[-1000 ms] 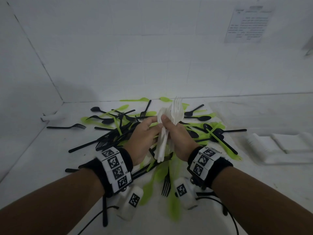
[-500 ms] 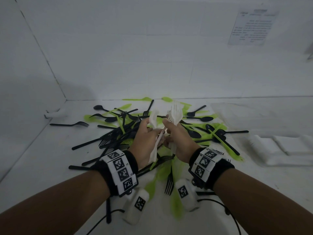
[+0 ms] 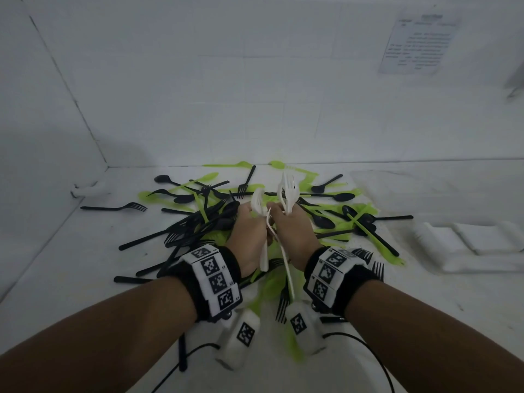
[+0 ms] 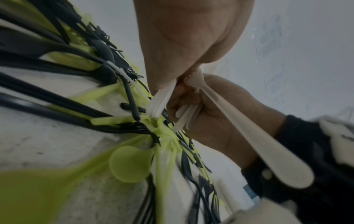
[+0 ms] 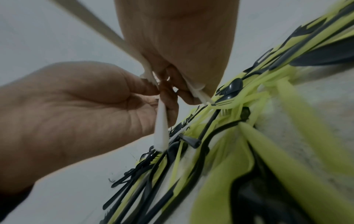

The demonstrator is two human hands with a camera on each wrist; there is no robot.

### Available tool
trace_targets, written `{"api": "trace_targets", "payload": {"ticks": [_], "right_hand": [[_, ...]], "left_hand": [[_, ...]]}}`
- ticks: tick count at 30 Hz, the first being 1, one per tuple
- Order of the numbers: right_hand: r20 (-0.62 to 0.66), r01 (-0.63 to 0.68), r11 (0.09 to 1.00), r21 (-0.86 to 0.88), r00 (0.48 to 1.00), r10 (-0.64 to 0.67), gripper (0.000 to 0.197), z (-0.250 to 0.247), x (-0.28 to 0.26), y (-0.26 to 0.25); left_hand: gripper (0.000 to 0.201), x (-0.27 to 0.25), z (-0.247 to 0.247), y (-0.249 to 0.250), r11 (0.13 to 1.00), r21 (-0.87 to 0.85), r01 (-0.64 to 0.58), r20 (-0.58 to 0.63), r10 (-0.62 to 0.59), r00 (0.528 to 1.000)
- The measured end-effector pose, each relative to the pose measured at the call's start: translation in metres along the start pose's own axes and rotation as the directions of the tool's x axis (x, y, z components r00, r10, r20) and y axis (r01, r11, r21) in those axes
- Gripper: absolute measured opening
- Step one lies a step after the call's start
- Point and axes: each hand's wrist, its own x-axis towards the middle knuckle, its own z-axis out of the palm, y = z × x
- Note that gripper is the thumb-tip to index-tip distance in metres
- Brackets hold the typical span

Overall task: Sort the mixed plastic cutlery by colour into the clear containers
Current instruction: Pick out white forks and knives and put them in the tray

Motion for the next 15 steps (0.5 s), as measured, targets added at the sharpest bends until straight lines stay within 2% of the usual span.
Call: {"api": "trace_targets", "payload": {"ticks": [2, 4, 6, 8, 10, 12, 15], "right_hand": [[-0.029, -0.007, 1.000, -0.019, 1.000, 0.007, 0.020, -0.002, -0.003, -0.001], [-0.008, -0.035, 0.999, 0.004, 0.999, 0.035, 0.028, -0.005, -0.008, -0.005], [0.120, -0.047, 0.997, 0.064, 0.992, 0.040, 0.026, -0.008, -0.017, -0.011], [0.292, -0.033, 0.998, 0.058, 0.956, 0.015, 0.024, -0.009, -0.025, -0.014], [0.359, 0.022, 1.000, -0.003, 0.933, -0.019, 0.016, -0.008, -0.028, -0.011], [0.265, 0.029, 0.999, -0.013, 0.964, -0.024, 0.013, -0.009, -0.025, -0.006], [0.029, 0.030, 0.998, 0.048, 0.999, -0.032, 0.022, -0.013, -0.015, -0.004]], "left_hand": [[0.036, 0.005, 0.000, 0.004, 1.000, 0.009, -0.003, -0.068, 0.004, 0.998], [0.043, 0.012, -0.003, 0.008, 0.999, 0.036, -0.028, -0.150, 0.033, 0.988], [0.054, 0.017, -0.007, 0.017, 0.998, 0.032, -0.056, -0.208, 0.061, 0.976], [0.054, 0.020, -0.012, 0.024, 0.998, -0.005, -0.067, -0.240, 0.064, 0.969], [0.054, 0.025, -0.017, 0.026, 0.996, -0.038, -0.075, -0.236, 0.065, 0.970], [0.051, 0.026, -0.021, 0.025, 0.993, -0.072, -0.097, -0.224, 0.079, 0.971], [0.046, 0.019, -0.023, 0.018, 0.988, -0.074, -0.135, -0.211, 0.117, 0.970]]}}
